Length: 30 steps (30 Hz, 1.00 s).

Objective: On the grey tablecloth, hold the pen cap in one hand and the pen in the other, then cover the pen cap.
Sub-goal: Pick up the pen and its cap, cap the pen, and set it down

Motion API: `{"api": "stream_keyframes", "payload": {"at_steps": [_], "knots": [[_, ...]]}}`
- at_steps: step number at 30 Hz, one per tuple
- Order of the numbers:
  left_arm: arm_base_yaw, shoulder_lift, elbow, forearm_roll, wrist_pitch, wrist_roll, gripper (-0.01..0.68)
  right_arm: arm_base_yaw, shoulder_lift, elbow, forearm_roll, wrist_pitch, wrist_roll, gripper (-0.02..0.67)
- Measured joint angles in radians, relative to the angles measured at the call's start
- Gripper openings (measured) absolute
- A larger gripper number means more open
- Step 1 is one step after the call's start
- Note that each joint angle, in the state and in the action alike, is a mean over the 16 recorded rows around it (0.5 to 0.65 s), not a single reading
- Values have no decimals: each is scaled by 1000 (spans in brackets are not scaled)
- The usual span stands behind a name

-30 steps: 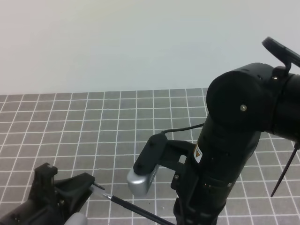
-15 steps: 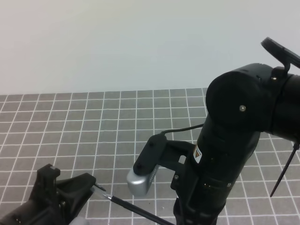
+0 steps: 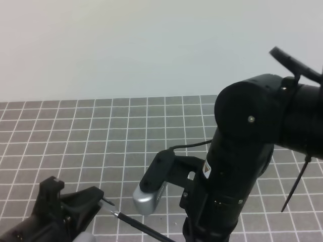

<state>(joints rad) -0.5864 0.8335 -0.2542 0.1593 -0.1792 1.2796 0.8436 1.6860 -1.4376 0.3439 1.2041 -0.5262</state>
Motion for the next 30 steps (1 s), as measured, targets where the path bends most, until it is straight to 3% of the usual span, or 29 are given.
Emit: {"api": "stream_keyframes", "payload": {"at_steps": [15, 30], "knots": [[-91, -1, 0, 11, 11, -52, 49, 0, 44, -82, -14, 3, -22, 69], [-102, -3, -1, 32, -4, -54, 10, 0, 45, -99, -23, 4, -28, 69]]}}
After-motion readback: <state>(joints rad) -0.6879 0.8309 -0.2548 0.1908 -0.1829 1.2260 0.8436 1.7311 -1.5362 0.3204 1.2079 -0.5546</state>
